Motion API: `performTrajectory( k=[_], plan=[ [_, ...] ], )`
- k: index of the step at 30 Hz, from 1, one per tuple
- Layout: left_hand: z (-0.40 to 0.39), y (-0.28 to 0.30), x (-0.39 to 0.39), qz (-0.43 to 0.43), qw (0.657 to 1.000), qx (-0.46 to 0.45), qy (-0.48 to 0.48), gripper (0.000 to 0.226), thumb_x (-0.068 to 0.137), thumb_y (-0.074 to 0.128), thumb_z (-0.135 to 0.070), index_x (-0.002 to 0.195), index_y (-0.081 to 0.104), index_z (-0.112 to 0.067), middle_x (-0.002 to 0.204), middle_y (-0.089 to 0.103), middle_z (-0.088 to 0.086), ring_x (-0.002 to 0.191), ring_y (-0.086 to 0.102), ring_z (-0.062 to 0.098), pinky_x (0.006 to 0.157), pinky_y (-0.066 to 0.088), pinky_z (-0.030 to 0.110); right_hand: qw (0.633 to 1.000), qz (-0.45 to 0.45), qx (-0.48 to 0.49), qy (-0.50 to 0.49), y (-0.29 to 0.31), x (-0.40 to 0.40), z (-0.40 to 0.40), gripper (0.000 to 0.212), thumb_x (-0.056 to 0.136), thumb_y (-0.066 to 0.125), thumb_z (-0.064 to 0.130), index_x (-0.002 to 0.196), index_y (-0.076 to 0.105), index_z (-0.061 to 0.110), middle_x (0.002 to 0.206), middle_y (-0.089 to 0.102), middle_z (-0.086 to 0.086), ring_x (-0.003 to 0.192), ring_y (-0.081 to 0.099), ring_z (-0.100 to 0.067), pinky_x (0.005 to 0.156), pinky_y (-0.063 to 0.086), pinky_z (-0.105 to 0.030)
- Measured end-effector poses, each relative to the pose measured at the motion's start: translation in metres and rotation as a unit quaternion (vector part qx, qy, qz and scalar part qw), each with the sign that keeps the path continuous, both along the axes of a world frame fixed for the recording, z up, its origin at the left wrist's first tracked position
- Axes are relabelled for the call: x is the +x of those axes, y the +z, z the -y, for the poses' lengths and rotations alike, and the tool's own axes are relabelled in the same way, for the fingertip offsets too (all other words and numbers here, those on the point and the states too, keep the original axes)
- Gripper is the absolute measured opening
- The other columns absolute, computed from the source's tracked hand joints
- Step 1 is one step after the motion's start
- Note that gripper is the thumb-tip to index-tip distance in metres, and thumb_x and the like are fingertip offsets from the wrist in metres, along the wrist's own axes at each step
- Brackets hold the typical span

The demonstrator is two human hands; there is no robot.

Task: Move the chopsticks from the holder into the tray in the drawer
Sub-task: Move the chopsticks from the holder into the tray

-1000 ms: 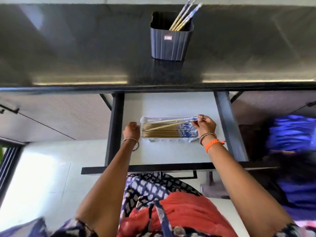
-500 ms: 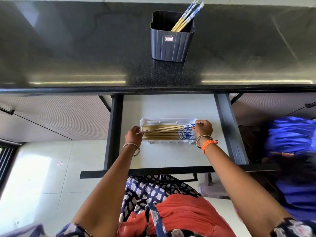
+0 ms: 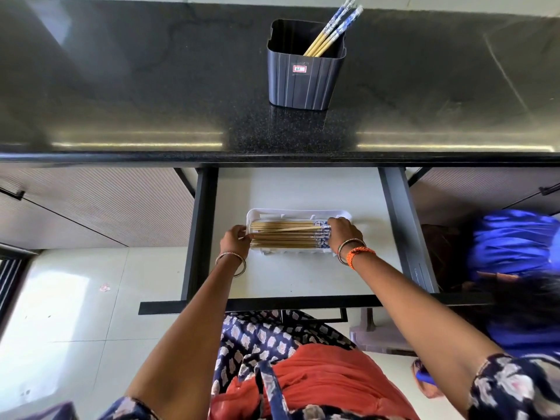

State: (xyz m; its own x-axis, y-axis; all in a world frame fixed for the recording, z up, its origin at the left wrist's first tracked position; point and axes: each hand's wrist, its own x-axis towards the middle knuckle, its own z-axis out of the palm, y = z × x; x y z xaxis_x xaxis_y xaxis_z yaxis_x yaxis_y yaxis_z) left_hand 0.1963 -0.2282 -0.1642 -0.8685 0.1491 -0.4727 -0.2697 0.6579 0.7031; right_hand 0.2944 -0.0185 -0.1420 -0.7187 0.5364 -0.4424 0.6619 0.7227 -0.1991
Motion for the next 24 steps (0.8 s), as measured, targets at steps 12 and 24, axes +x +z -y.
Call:
performTrajectory(
  k=[12,24],
  plan=[
    [0.001,-0.006,-0.003,0.051,0.998,0.010,0.021,0.035,0.086,0.058,-0.012,0.121,0.058,-0.009,0.116,0.068,0.019,0.107,0.063,0.033,0.098,0.049,0.040,0.988,-0.030,0.109,0.100,0.015,0.003,-0.003,0.035,0.085,0.050,0.000,0.110,0.067,0.017,0.110,0.069,-0.010,0.111,0.061,-0.033,0.083,0.050,-0.033],
    [0.004,-0.009,-0.007,0.107,0.993,0.043,0.015,0.031,0.090,0.055,-0.013,0.119,0.059,-0.005,0.090,0.062,0.013,0.081,0.058,0.026,0.090,0.052,0.041,0.988,-0.002,0.082,0.128,-0.002,-0.006,0.005,0.040,0.089,0.050,0.003,0.122,0.065,0.020,0.120,0.067,-0.011,0.115,0.060,-0.033,0.090,0.050,-0.036]
  ],
)
